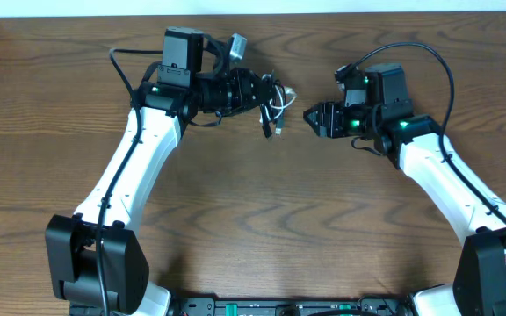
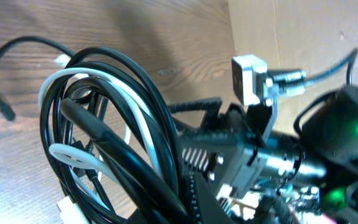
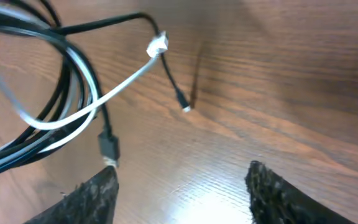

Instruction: Untangle cables

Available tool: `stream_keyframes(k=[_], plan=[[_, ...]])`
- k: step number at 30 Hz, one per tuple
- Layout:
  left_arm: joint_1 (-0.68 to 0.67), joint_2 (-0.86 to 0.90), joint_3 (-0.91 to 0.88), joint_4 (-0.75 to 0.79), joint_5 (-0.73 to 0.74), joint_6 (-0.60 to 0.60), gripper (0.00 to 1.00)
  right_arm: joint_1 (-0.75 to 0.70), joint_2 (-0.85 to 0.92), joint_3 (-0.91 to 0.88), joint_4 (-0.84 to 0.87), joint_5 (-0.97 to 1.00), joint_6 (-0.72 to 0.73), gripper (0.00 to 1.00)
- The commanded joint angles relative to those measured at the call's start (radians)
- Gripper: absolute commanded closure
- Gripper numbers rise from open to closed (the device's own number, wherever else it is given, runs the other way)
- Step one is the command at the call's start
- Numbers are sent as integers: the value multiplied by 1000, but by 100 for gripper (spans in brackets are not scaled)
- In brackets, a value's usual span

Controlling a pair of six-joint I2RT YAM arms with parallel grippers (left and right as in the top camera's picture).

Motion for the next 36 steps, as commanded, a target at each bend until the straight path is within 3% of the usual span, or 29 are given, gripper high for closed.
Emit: stream_keyframes(k=[1,5,7,12,21,29,36], plan=[[4,3,17,-10,153,209,93,-20,6,2,5,12,-54,42],[4,37,17,-57,320,412,92,-40,6,2,31,-97,-160,48],[3,60,17,-76,340,457,93,-53,6,2,39,-148,-196,48],[3,141,17,-78,362,471,92,-98,6,2,57,-251,-243,49],[3,242,17,-67,580,461,92,-179,6,2,58,-259,-303,48],[4,242,17,55,596,177,93,-179,62,2,42,-208,-381,43],[3,242,17,228,618,-72,93,-177,147,2,43,-327,-460,39]])
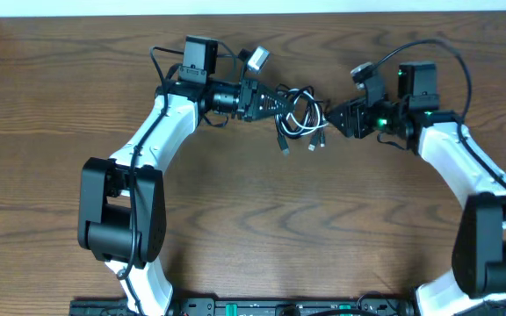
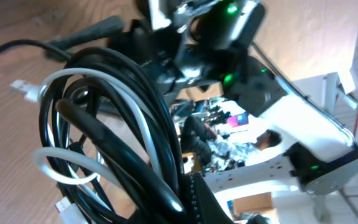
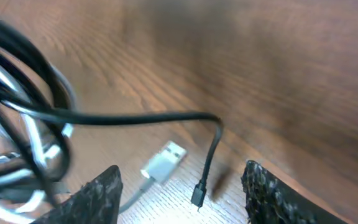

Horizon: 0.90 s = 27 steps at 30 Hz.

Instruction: Untangle cables

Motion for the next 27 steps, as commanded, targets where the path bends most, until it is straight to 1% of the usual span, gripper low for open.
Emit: stream_keyframes(k=[1,5,10,15,19,21,22,25,27], plan=[[4,-2,17,47,49,-184,93,5,27,2,5,-70,-62,38],[4,-2,17,52,54,-213,93,9,54,2,38,-26,-61,38],[4,-2,17,52,53,-276,93,10,89,2,129,5,-61,37],[4,-2,17,52,53,-291,92,19,115,2,191,5,-61,37],[4,-2,17,52,53,-298,92,41,133,2,208,9,-61,41],[4,-2,17,52,48,-298,93,52,138,2,213,21,-61,47],[5,-2,17,52,41,-298,93,56,138,2,216,29,-61,54],[4,-2,17,52,29,-298,92,63,138,2,236,35,-44,65],[4,-2,17,52,21,-298,92,63,138,2,257,23,-19,67]])
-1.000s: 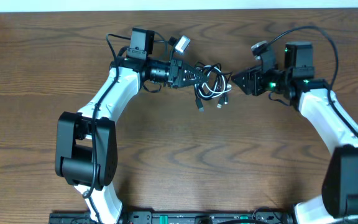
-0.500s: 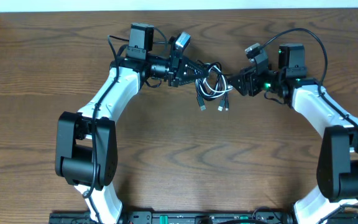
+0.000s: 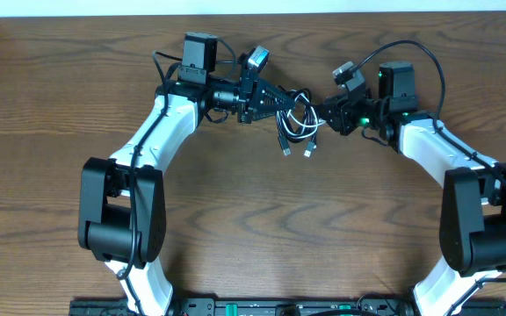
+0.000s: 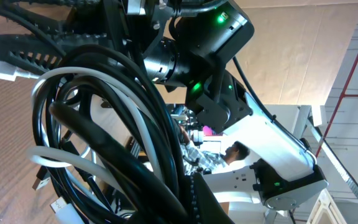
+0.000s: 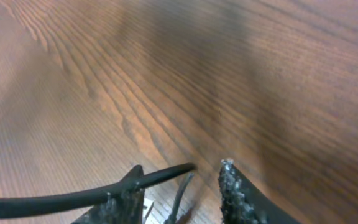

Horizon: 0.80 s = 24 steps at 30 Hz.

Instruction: Untangle cables

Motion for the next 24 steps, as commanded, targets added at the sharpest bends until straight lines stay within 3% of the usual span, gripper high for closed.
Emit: stream_keyframes(k=[1,5,7,15,24], plan=[[4,-2,17,2,13,-11,93,5,13,2,34,-19,23,70],[5,-2,17,2,12,-13,93,5,10,2,68,-64,23,83],[5,-2,17,2,12,-12,93,3,3,2,71,-65,39,99],[5,-2,17,6,-52,60,92,-47,-43,2,59,-63,151,99],[4,-2,17,6,-50,104,93,-91,-239,2,-18,-121,176,99]])
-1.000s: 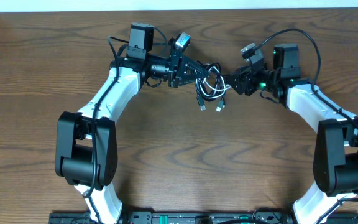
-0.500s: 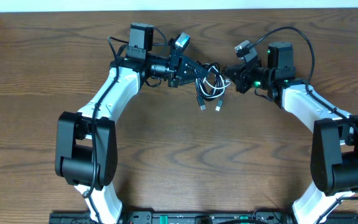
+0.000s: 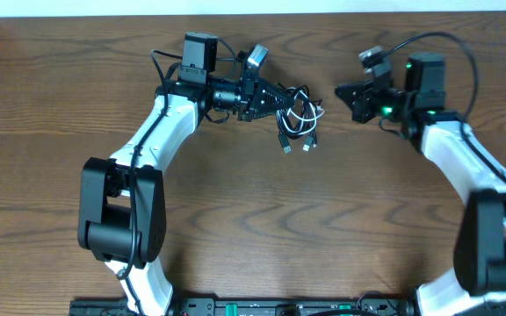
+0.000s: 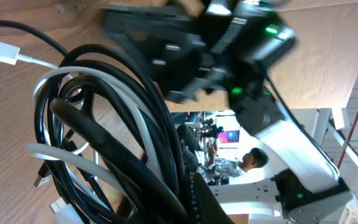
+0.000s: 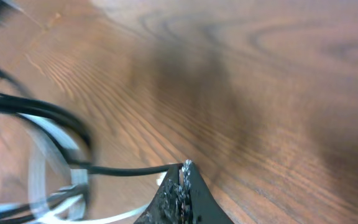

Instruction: Untangle cables

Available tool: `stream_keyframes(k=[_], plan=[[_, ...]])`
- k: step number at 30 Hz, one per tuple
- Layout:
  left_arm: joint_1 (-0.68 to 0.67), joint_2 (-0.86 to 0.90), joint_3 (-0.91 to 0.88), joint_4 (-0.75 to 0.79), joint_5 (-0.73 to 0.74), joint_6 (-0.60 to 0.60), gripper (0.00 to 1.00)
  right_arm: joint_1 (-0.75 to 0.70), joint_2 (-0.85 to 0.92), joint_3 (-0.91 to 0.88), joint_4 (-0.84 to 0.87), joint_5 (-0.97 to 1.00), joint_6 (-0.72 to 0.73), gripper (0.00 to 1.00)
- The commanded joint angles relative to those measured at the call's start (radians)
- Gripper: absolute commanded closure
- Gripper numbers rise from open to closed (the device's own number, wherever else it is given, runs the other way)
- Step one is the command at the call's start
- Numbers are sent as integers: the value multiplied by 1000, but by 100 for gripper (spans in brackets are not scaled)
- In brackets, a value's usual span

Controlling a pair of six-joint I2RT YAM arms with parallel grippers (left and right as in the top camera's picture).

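Note:
A tangled bundle of black and white cables (image 3: 295, 112) hangs off the table from my left gripper (image 3: 269, 98), which is shut on it. The left wrist view is filled by the loops (image 4: 104, 124), with a white USB plug sticking out at the left. Two plug ends (image 3: 285, 147) dangle below the bundle. My right gripper (image 3: 344, 92) sits a short way to the right of the bundle. Its jaws (image 5: 182, 180) are shut on the end of a thin black cable (image 5: 123, 169) that leads back to the blurred loops (image 5: 48, 155).
The brown wooden table (image 3: 253, 228) spreads below both arms. Its far edge (image 3: 323, 12) meets a white wall just behind the grippers. The arms' own black leads (image 3: 446, 53) loop above the wrists.
My right gripper was beside the bundle with its jaws narrowly apart around a thin black cable. It is now shut on that cable and further right. The left gripper still holds the bundle.
At first my left gripper held the bundle left of centre and my right gripper was open, well apart from it. Then both were near the far middle, the right open by the dangling plugs. Then its jaws closed in on a thin black cable, now gripped and drawn right.

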Motion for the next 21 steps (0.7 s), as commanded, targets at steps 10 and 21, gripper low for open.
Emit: stream_keyframes(k=[10,21], plan=[[5,-2,17,6,93,-99,93,-6,-101,2,-72,-19,-3,66],[4,-4,17,114,112,-278,93,-15,84,2,-115,-47,-67,50]])
